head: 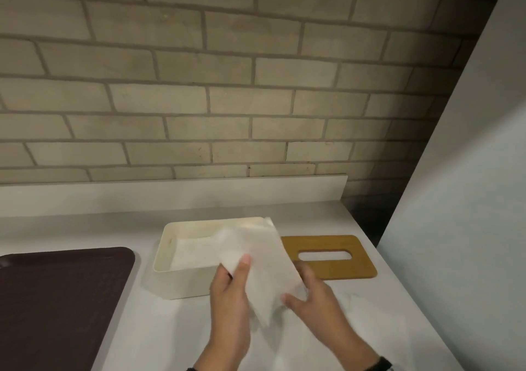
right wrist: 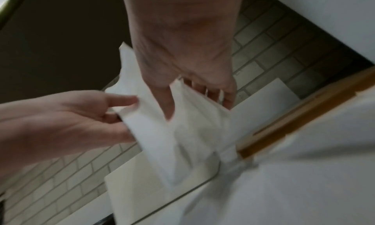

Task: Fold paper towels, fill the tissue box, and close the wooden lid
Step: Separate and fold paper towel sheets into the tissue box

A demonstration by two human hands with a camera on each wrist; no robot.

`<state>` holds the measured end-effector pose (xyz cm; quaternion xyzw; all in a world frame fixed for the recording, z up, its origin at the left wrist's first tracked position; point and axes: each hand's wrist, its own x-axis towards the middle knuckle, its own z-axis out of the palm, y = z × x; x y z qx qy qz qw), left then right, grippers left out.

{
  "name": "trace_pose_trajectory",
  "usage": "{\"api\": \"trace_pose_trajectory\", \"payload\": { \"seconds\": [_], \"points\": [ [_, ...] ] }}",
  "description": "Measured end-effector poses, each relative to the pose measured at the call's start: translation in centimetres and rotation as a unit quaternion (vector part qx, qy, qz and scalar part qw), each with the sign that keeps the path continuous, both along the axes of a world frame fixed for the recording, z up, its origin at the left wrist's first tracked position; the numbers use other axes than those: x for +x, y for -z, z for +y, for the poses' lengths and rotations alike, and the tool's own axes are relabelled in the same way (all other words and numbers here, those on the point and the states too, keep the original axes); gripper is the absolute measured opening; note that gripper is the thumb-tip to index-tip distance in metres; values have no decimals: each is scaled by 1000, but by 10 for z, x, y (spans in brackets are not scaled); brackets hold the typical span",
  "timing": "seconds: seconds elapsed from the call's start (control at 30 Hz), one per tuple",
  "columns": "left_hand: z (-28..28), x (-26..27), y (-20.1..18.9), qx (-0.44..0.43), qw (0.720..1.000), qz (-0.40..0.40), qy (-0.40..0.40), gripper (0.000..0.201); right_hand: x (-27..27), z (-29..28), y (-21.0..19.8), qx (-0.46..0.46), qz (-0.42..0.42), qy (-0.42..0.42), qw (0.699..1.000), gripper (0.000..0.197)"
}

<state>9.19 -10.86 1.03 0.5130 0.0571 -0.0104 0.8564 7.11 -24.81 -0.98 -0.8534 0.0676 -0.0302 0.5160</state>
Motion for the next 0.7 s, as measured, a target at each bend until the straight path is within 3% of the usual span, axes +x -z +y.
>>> {"api": "trace_pose_trajectory", "payload": {
  "seconds": [0.07,0.17,0.3,0.43,0.53,0.6,0.7],
  "points": [
    [17,9,-14,-20,999,-20,-32,18,10,-5,-16,-11,24,13,1000,42],
    [47,29,-22,25,994,-42,-100,24,34,-5,-47,86,-16,47,995,42],
    [83,60,-19,194,969,-10,-155,40,85,9,-68,53,-37,55,996,43],
    [98,83,-12,430,897,5,-103,55,129,34,-50,-106,-15,15,994,48],
    [100,97,0,574,818,15,-13,65,144,48,-36,-212,32,-17,977,56],
    [102,103,5,634,772,7,31,66,146,52,-30,-272,35,-27,961,61],
    [105,110,6,683,727,-6,64,62,147,57,-24,-331,55,-56,940,67]
  ]
}}
